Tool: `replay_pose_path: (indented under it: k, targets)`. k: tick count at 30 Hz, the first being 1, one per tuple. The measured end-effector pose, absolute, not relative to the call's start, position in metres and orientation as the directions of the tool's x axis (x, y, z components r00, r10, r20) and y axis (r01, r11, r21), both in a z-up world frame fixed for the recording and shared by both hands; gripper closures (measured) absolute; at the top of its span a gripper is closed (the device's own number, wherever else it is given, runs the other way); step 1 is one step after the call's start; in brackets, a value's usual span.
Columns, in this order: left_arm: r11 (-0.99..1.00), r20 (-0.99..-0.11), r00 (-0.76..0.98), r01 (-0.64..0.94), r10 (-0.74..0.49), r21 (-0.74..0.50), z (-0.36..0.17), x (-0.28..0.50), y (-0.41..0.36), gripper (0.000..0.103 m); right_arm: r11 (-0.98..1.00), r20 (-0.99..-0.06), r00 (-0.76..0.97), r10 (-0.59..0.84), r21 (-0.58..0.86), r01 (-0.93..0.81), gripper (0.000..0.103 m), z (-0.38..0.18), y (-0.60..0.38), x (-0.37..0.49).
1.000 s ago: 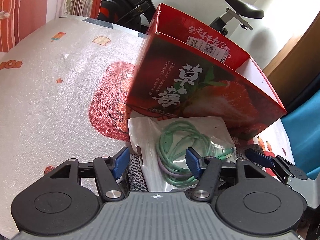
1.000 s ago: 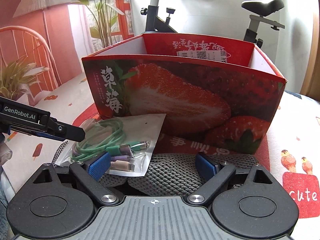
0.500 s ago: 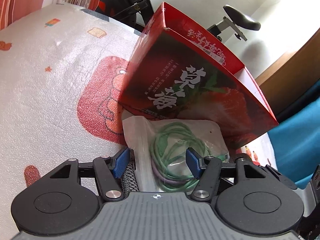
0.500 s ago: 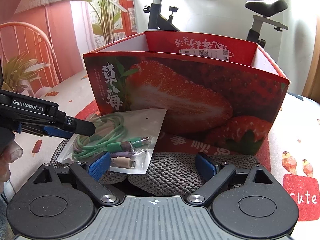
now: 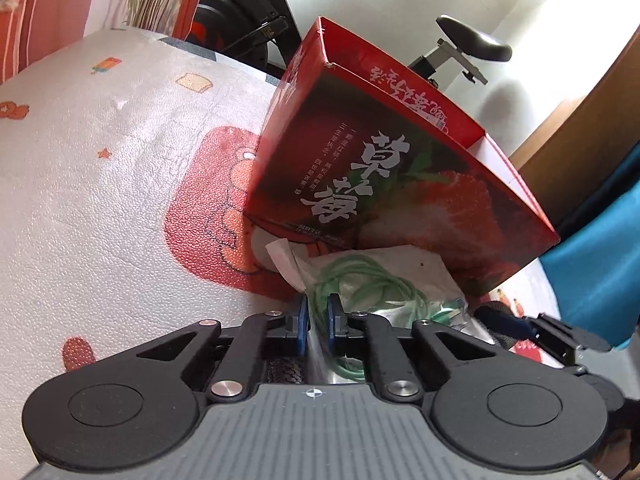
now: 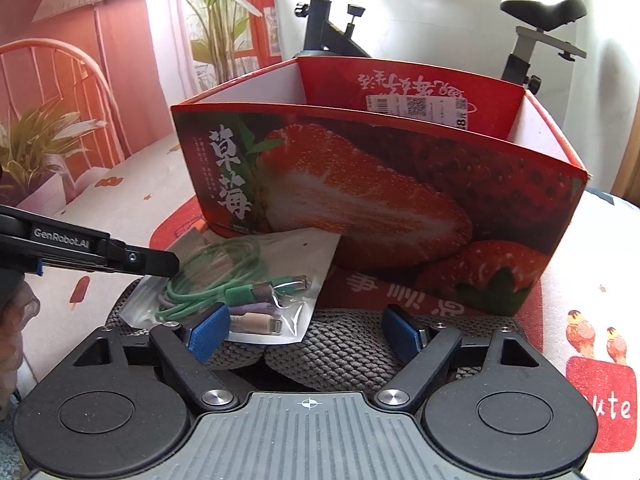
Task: Organize soft objects
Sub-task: 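Close the left tool on the edge of the cable bag, then lift the cable bag with the left tool while the right tool grips its other edge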
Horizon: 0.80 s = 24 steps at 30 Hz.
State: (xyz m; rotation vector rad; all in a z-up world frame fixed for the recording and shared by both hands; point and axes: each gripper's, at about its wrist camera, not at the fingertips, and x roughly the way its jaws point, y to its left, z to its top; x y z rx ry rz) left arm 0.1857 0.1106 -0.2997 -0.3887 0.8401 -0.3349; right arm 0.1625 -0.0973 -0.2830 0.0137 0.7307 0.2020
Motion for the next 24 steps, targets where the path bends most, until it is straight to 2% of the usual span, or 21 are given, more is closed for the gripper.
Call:
replay_pose_path:
  k: [5, 12, 15, 17, 19, 24]
  targets:
    - [0.889, -0.667, 0.617, 0.128, -0.419, -0.44, -0.301, 0.186, 0.11, 0.092, 0.971, -0.683, 0.694, 0.23, 0.112, -0.211, 0.03, -0.275, -0.096, 0.17]
    - [0.892, -0.674, 0.611, 0.127, -0.415, -0.434, -0.303, 0.185, 0.112, 0.092, 0.948, -0.695, 0.645, 0.317, 0.248, -0.199, 0.03, -0.266, -0.109, 0.189]
    - [0.891, -0.675, 0.609, 0.127, -0.417, -0.435, -0.304, 0.185, 0.112, 0.092, 0.929, -0.684, 0.636, 0.357, 0.328, -0.169, 0.04, -0.266, -0.116, 0.196]
    - [0.89, -0.676, 0.607, 0.125, -0.418, -0.439, -0.304, 0.187, 0.112, 0.092, 0.931, -0.691, 0.632, 0.352, 0.326, -0.162, 0.059, -0.268, -0.116, 0.199]
    - [0.89, -0.677, 0.606, 0.123, -0.418, -0.439, -0.304, 0.187, 0.112, 0.092, 0.933, -0.697, 0.625, 0.352, 0.311, -0.179, 0.066, -0.269, -0.113, 0.199]
    - [0.887, -0.684, 0.595, 0.111, -0.421, -0.449, -0.304, 0.189, 0.113, 0.088, 0.945, -0.697, 0.638, 0.326, 0.243, -0.217, 0.068, -0.268, -0.105, 0.194]
